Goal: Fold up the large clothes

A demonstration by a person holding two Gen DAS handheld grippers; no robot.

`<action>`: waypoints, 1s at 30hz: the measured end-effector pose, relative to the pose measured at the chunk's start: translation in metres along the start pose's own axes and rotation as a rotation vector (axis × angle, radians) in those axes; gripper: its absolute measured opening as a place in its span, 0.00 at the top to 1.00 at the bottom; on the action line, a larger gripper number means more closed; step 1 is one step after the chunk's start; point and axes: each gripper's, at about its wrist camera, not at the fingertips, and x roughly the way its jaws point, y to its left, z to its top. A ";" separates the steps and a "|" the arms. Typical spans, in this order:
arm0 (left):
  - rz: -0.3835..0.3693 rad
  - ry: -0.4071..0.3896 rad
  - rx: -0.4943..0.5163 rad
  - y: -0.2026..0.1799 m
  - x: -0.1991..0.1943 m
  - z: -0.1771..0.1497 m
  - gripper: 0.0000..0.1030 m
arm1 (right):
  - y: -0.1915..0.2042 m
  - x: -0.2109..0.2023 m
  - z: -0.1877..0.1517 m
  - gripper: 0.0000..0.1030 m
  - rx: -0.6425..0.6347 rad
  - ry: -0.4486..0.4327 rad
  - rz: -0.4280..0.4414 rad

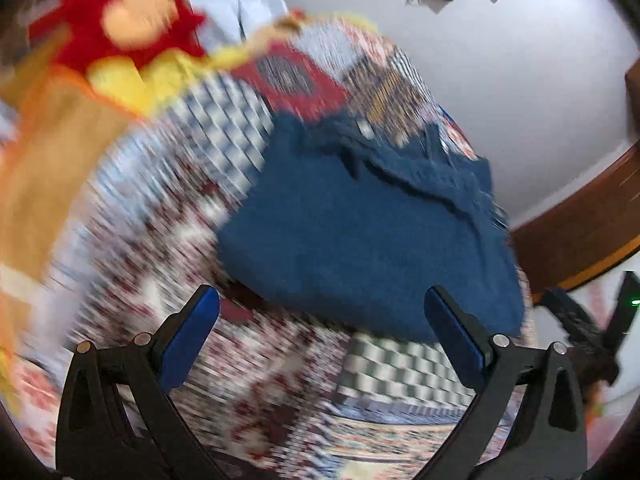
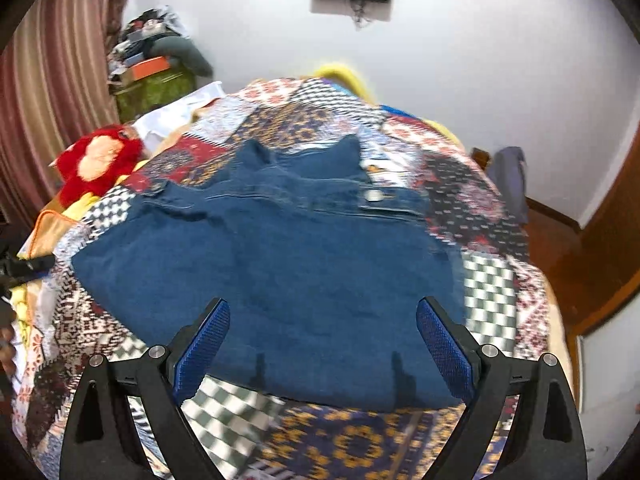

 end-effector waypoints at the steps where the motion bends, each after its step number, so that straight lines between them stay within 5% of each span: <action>1: -0.027 0.037 -0.016 0.000 0.012 -0.003 0.00 | 0.006 0.006 0.000 0.09 -0.004 0.009 0.018; 5: -0.076 0.118 -0.078 0.004 0.046 -0.011 0.00 | 0.025 0.035 -0.006 0.09 -0.025 0.078 0.076; 9: -0.236 0.174 -0.189 0.014 0.079 -0.011 0.00 | 0.032 0.071 -0.018 0.09 -0.009 0.190 0.156; 11: -0.246 0.171 -0.222 0.018 0.093 -0.008 0.01 | 0.031 0.089 -0.026 0.08 0.029 0.256 0.196; 14: -0.255 0.104 -0.224 0.015 0.100 0.002 0.01 | 0.030 0.091 -0.029 0.05 0.046 0.235 0.218; 18: -0.205 0.039 -0.256 0.011 0.109 0.017 0.11 | 0.028 0.091 -0.028 0.05 0.049 0.237 0.232; 22: -0.048 -0.023 -0.193 0.001 0.111 0.026 0.36 | 0.024 0.088 -0.025 0.05 0.074 0.242 0.243; 27: 0.037 -0.095 -0.174 -0.008 0.093 0.031 0.63 | 0.021 0.075 -0.022 0.05 0.075 0.248 0.203; 30: 0.035 -0.146 -0.136 -0.015 0.068 0.038 0.66 | 0.018 0.061 -0.020 0.05 0.069 0.242 0.196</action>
